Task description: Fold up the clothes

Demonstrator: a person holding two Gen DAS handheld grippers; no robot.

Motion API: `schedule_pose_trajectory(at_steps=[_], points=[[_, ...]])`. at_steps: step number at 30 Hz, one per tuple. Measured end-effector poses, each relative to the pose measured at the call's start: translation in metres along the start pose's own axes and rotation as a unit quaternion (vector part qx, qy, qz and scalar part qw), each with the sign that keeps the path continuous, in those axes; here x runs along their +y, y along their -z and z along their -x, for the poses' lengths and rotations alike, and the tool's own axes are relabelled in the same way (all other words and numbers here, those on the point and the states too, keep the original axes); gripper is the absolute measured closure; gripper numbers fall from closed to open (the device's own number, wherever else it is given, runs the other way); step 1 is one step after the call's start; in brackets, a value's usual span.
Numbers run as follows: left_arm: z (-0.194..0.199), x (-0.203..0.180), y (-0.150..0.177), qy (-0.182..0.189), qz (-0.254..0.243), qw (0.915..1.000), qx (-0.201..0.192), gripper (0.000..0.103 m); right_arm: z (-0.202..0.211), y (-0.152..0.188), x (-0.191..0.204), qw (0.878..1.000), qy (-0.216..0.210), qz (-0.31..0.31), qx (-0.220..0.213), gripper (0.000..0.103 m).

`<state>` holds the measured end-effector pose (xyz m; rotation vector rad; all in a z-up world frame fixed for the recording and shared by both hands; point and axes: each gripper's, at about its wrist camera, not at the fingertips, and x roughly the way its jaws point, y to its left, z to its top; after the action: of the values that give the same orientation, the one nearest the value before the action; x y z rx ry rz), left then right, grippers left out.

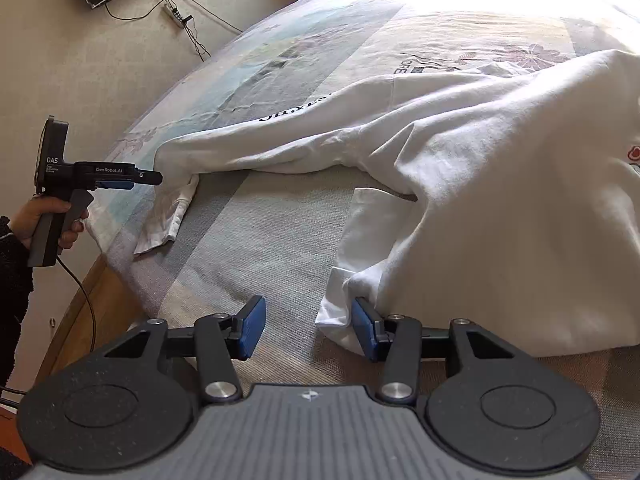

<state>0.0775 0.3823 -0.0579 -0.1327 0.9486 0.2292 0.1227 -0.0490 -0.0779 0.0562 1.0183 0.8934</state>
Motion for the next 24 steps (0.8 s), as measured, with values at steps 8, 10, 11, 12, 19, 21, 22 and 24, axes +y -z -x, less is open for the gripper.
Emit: schedule_pose_trajectory(at_steps=[8, 10, 11, 12, 19, 21, 22, 24], points=[[-0.025, -0.026, -0.017, -0.077, -0.098, 0.9922, -0.006, 0.005, -0.001, -0.001, 0.001, 1.000, 0.005, 0.002, 0.005, 0.048], [-0.034, -0.027, -0.026, -0.107, -0.113, 0.9878, -0.007, 0.004, 0.000, -0.001, 0.002, 1.000, 0.012, 0.008, 0.004, 0.048], [-0.038, -0.020, -0.036, -0.116, -0.116, 0.9865, -0.009, 0.003, 0.001, 0.000, 0.002, 1.000, 0.013, 0.008, 0.003, 0.048], [-0.041, -0.014, -0.046, -0.125, -0.118, 0.9851, -0.012, 0.003, 0.002, 0.000, 0.001, 1.000, 0.013, 0.005, 0.003, 0.048], [-0.056, -0.011, -0.084, -0.144, -0.116, 0.9828, -0.007, 0.004, -0.003, 0.000, 0.001, 1.000, 0.018, -0.003, 0.003, 0.044], [-0.051, -0.017, -0.074, -0.132, -0.129, 0.9829, -0.010, 0.004, -0.002, 0.000, 0.004, 1.000, 0.019, 0.005, 0.003, 0.043], [-0.047, -0.020, -0.067, -0.122, -0.134, 0.9833, -0.013, 0.004, -0.002, 0.001, 0.006, 1.000, 0.020, 0.008, 0.003, 0.042], [-0.040, -0.026, -0.051, -0.101, -0.146, 0.9839, -0.018, 0.004, 0.000, 0.001, 0.007, 1.000, 0.019, 0.010, 0.000, 0.041]])
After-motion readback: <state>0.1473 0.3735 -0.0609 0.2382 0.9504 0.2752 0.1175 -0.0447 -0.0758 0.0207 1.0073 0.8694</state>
